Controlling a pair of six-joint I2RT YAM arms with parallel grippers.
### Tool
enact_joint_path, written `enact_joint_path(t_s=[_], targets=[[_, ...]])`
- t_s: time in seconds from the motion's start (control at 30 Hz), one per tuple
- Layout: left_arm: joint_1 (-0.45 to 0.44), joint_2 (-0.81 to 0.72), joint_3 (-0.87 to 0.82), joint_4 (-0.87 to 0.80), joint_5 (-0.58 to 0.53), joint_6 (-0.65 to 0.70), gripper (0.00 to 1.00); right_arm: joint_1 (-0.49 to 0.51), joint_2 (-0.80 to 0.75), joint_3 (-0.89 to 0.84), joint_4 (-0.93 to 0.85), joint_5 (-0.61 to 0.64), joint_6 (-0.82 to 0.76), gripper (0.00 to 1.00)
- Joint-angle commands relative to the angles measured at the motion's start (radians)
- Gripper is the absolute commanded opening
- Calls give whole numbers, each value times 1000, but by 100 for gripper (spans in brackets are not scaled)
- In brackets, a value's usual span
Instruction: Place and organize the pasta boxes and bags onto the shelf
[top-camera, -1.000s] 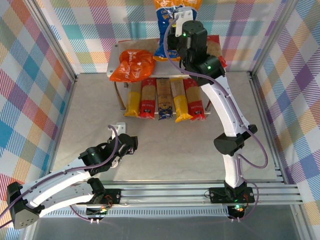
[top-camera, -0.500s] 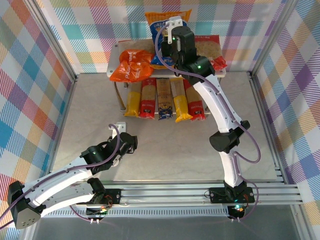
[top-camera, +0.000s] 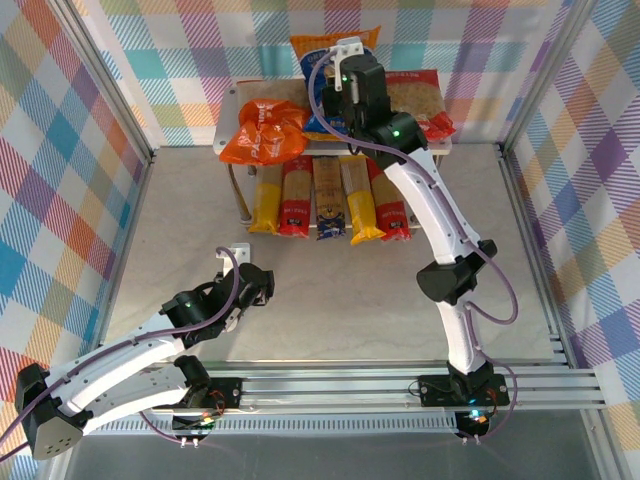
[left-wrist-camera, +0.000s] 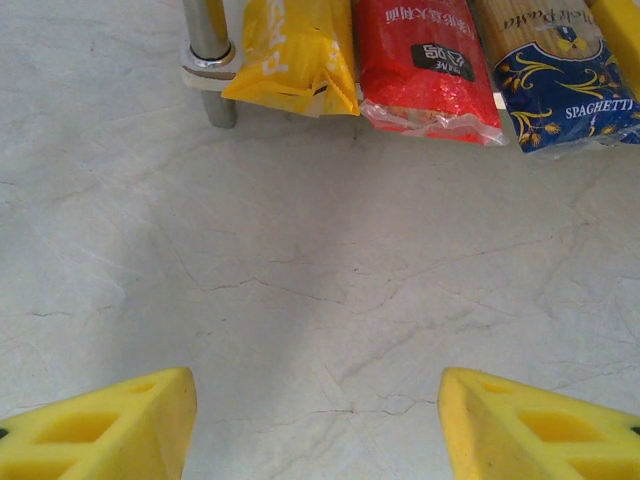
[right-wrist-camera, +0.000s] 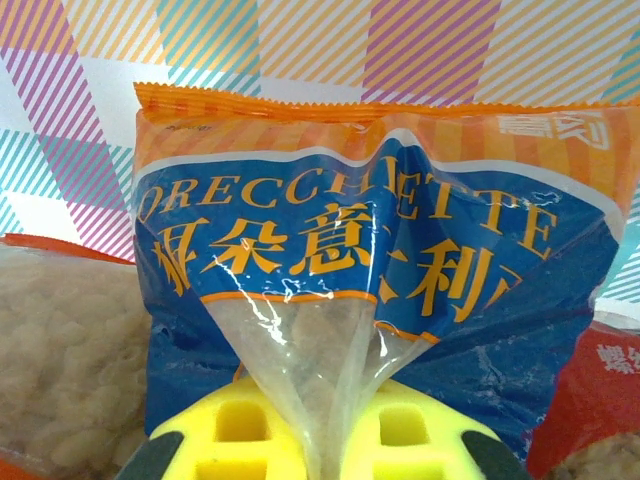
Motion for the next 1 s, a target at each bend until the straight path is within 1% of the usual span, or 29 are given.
enact_joint_path(t_s=[0.0,0.07,0.2,0.23,0.33,0.43,0.63,0.7,0.77,0.9,0.97], targets=[[9,-6,25,2,5,10,66,0,7,50,66,-19,19,10],[10,-8,26,4,5,9,66,0,10,51,63,-26,26,17],[10,-5,29,7,9,11,66,0,12,49,55,-40,36,42],[10,-5,31,7,9,11,66,0,12,50,53,-43,39,45],[10,-7,36,8,14,13,67,0,8,51,50,-60,45,60],[10,-5,50,24,25,27,67,0,-1,50,53,-104,56,72],[9,10,103,55,29,73,65,0,-47,49,64,-244,96,75],[11,23,125,65,27,93,64,0,-71,49,68,-288,108,79],[10,37,146,81,24,117,63,0,-96,48,70,-318,118,81],[10,74,192,141,13,175,63,0,-169,25,67,-349,126,84],[11,102,212,170,14,197,63,0,-225,-23,77,-343,126,85]])
